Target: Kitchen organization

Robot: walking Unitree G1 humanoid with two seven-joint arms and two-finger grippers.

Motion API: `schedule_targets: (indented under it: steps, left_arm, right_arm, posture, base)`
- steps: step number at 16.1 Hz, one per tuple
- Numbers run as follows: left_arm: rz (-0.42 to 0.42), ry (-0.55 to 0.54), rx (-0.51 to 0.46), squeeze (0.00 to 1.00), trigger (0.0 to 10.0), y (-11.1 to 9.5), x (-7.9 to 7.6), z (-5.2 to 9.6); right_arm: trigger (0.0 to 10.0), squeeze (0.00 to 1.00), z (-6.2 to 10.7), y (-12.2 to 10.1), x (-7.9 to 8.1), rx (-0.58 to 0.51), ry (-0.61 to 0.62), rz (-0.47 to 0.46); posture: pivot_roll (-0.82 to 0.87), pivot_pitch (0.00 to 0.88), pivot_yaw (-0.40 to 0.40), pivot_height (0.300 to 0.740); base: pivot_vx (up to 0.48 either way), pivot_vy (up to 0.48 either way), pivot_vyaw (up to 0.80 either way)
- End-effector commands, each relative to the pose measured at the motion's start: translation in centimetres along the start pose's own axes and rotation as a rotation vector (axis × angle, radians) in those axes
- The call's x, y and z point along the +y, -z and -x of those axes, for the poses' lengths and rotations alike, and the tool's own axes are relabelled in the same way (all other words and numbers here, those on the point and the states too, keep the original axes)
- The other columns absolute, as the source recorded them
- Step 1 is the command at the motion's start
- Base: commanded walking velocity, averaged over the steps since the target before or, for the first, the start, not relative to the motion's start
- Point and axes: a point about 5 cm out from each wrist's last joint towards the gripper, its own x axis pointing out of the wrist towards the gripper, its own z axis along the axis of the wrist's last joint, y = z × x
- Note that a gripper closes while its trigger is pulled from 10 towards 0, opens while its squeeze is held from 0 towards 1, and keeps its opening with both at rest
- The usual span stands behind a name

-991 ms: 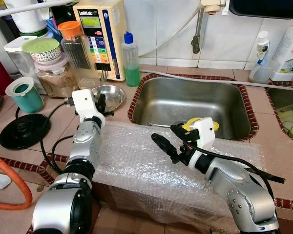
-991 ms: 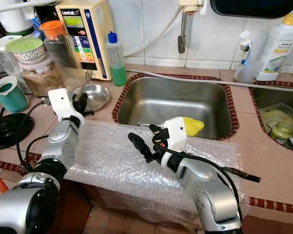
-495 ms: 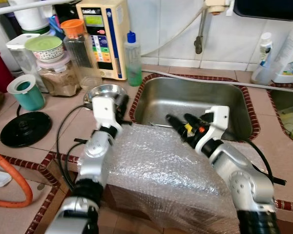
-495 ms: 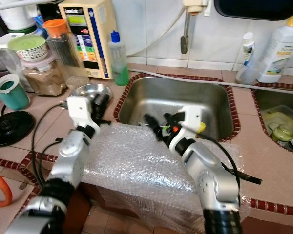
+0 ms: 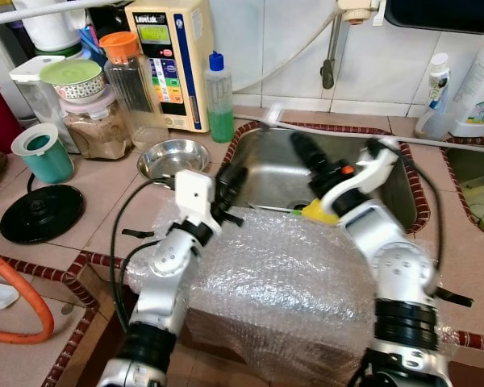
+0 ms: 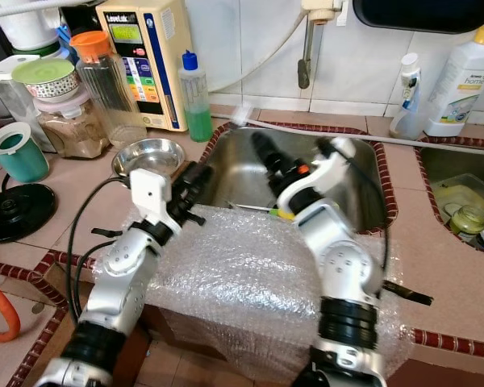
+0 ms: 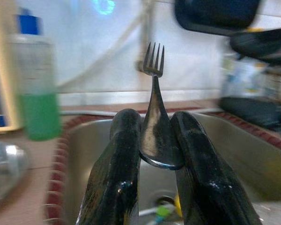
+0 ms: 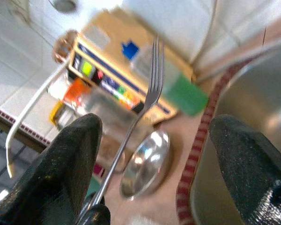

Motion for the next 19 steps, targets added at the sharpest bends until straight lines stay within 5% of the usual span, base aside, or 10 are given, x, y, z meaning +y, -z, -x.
schedule_targets:
  steps: [1,9,10,19]
  left_arm:
    - [-0.008,0.069,-0.006,0.0,0.0,-0.5,-0.9,-0.1]
    - [0.086,0.134,0.007,0.0,0.0,-1.3,-2.6,-0.1]
    - [0.088,0.138,0.005,0.0,0.0,-1.4,-2.6,-0.1]
    - [0.151,0.145,0.019,0.0,0.0,-1.7,-3.0,-0.3]
  right_arm:
    - [10.0,0.0,-0.6,0.6,0.8,0.052,-0.029,-0.001]
    - [10.0,0.0,-1.1,1.2,-0.3,0.074,0.01,0.01]
    - [0.0,0.0,-1.0,1.0,-0.3,0.065,0.007,0.005]
    - [0.0,0.0,-0.9,-0.5,-1.6,0.006,0.069,-0.019]
  posture:
    - [0.0,0.0,0.079,0.74]
    - [0.0,0.0,0.083,0.74]
    - [-0.01,0.0,0.082,0.74]
    - [-0.02,0.0,0.084,0.74]
  base:
    - [0.0,0.0,0.0]
    - [0.0,0.0,0.0]
    - [0.0,0.0,0.0]
    - [0.0,0.0,0.0]
